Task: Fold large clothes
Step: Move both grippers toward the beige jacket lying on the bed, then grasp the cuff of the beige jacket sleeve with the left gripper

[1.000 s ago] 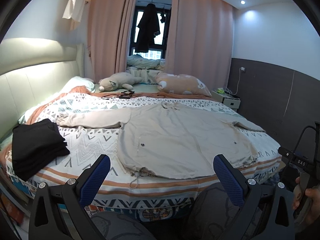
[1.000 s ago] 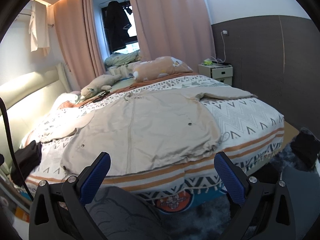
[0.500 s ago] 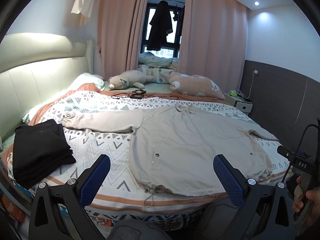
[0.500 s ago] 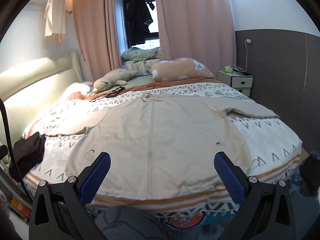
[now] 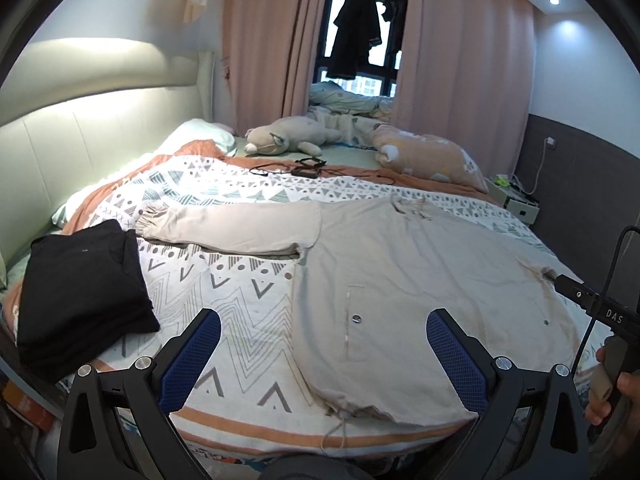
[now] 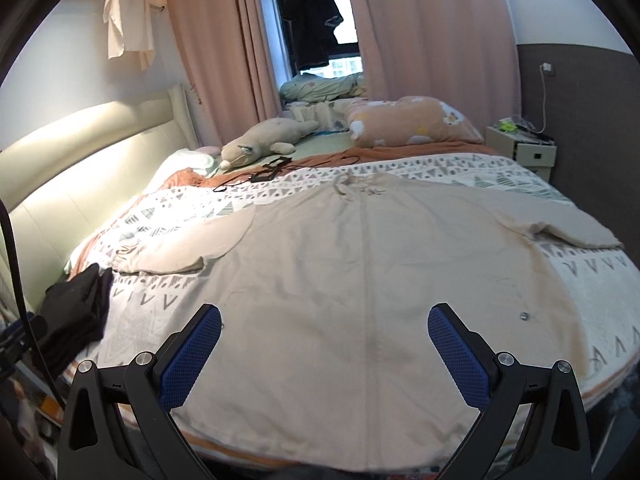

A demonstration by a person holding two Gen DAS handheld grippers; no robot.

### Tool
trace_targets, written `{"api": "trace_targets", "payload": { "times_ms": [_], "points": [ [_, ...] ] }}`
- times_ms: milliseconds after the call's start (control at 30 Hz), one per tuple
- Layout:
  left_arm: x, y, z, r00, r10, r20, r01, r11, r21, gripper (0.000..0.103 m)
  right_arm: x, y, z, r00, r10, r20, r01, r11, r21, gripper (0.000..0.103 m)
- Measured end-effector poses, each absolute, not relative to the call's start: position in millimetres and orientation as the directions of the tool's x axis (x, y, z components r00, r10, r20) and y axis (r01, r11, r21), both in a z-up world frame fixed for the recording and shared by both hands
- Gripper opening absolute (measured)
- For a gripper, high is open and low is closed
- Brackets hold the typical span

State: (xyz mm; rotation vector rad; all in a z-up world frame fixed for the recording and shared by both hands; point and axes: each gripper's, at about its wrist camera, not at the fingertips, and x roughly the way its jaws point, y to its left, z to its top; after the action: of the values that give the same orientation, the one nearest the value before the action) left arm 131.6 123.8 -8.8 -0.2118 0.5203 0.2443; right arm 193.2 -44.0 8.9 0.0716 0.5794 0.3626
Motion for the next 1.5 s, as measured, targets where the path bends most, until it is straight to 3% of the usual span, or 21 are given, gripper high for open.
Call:
{"api": "trace_targets", "payload": {
  "times_ms": [667, 800, 1000, 1167, 1233, 1400, 1500],
  "points": [
    [245.4, 259.0, -36.6, 0.722, 0.307, -0.62, -0.512, 0.84, -0.181, 0.098, 350.3, 94.6, -16.1, 0.663, 0.504, -0.554, -0.314, 0.859, 0.405, 0.103],
    [269.1, 293.5, -41.7, 0.698, 0.298, -0.651, -0.544, 0.812, -0.211, 0.082, 372.7, 121.2, -29.3, 0.633, 0.537, -0.558, -0.321, 0.837, 0.443, 0.101],
    [305.0, 342.5, -50.3, 0.641, 0.308, -0.703, -0.61, 0.76, -0.223, 0.07, 412.7, 151.9, -56.0, 0.569, 0.571, -0.591, -0.325, 0.817, 0.476, 0.079],
    [339.7, 378.8, -68.7, 0.574, 0.321, -0.753, -0.655, 0.732, -0.188, 0.068, 440.0, 174.5, -85.5, 0.514, 0.574, -0.638, -0.31, 0.817, 0.486, 0.07],
    [356.8, 394.2, -85.3, 0.521, 0.317, -0.793, -0.678, 0.718, -0.159, 0.068, 451.5, 184.2, -96.8, 0.482, 0.576, -0.66, -0.31, 0.817, 0.487, 0.057],
    [386.1, 431.0, -127.8, 0.413, 0.299, -0.86, -0.74, 0.661, -0.125, 0.068, 474.6, 194.8, -119.2, 0.417, 0.596, -0.686, -0.288, 0.802, 0.522, 0.046],
    [395.7, 450.2, -148.8, 0.362, 0.283, -0.888, -0.775, 0.621, -0.118, 0.068, 485.5, 200.1, -130.6, 0.37, 0.627, -0.686, -0.286, 0.779, 0.558, 0.033]
  ]
}}
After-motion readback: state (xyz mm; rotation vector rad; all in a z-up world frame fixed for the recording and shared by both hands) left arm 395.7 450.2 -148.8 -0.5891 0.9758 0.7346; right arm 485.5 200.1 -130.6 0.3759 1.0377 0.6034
